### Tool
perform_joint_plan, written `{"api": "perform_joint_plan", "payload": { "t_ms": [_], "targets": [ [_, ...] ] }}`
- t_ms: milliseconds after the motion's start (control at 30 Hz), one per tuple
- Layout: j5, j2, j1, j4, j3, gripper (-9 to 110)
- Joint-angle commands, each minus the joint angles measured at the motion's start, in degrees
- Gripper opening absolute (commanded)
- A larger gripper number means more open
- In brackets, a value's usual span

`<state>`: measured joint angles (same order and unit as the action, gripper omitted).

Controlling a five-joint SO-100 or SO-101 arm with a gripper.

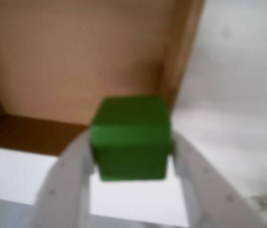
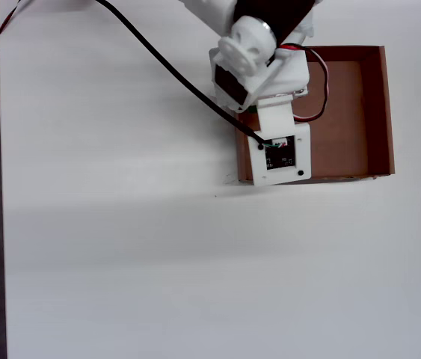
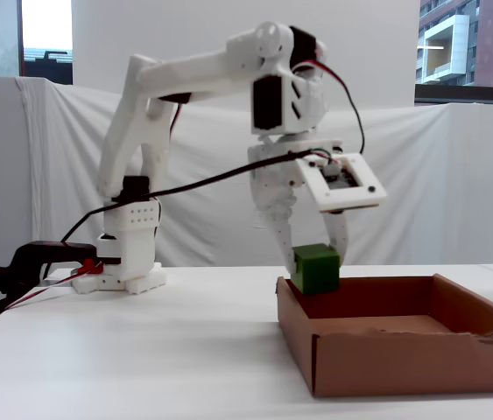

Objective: Grasp a green cube and put it in a box.

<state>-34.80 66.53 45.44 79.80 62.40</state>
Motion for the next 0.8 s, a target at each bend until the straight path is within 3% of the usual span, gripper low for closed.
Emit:
{"api": "perform_joint_plan", "payload": {
  "t_ms": [0, 767],
  "targets": [
    [0.4, -0.1, 1.0, -0.2, -3.9, 15],
    [-0.3, -4.7, 0.5, -5.6, -3.7, 15]
  ]
}}
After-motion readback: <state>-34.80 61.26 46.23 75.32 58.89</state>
